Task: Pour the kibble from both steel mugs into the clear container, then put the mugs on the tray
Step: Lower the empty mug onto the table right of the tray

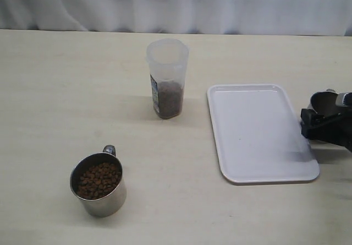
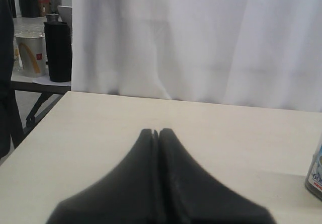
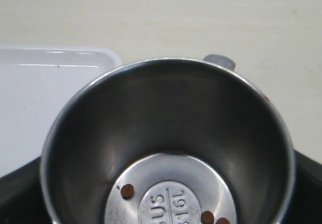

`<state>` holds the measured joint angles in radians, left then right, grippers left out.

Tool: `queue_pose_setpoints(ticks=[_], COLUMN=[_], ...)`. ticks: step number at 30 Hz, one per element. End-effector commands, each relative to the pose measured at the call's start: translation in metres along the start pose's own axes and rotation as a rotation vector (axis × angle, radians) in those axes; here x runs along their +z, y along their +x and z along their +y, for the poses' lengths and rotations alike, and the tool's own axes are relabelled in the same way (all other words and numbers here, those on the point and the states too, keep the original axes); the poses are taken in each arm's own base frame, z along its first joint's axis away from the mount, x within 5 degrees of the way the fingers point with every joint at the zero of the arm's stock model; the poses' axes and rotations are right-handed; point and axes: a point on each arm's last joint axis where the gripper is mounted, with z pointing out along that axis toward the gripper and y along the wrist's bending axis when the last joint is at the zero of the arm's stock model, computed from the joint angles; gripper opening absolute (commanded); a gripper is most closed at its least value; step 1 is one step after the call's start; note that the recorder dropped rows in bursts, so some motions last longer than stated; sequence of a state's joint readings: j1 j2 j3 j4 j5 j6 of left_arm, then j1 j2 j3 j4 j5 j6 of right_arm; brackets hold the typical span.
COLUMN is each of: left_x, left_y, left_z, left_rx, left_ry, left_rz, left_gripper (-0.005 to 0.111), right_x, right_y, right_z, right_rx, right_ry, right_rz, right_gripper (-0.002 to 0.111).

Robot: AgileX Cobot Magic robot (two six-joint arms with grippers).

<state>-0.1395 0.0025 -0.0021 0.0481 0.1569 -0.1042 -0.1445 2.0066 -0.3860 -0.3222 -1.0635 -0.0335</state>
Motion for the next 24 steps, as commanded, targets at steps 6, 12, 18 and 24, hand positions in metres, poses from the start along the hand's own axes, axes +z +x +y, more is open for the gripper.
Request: queue_pose_setpoints(ticks=[6, 12, 18, 24], left_x=[0.0, 0.0, 0.0, 0.0], left_y=[-0.001, -0.001, -0.001, -0.001], left_z=[0.0, 0.0, 0.0, 0.0], left_rx=[-0.006, -0.006, -0.006, -0.006], left_ry=[0.003, 0.003, 0.003, 0.002], left_rz=[-0.018, -0.018, -0.018, -0.015], left_gripper=[0.0, 0.0, 0.0, 0.0], right_x=[0.004, 0.002, -0.015, -0.026], right_y=[0.003, 0.0, -0.014, -0.022], right_z=[-0.002, -0.003, 0.001, 0.003], right_rx=[-0.004, 0.025, 0.021, 0.012], right_ry=[-0.004, 0.003, 0.006, 0.009], right_rz=[0.053, 0.04, -0.072, -0.11], right_gripper=[0.018, 0.068, 0.079, 0.079])
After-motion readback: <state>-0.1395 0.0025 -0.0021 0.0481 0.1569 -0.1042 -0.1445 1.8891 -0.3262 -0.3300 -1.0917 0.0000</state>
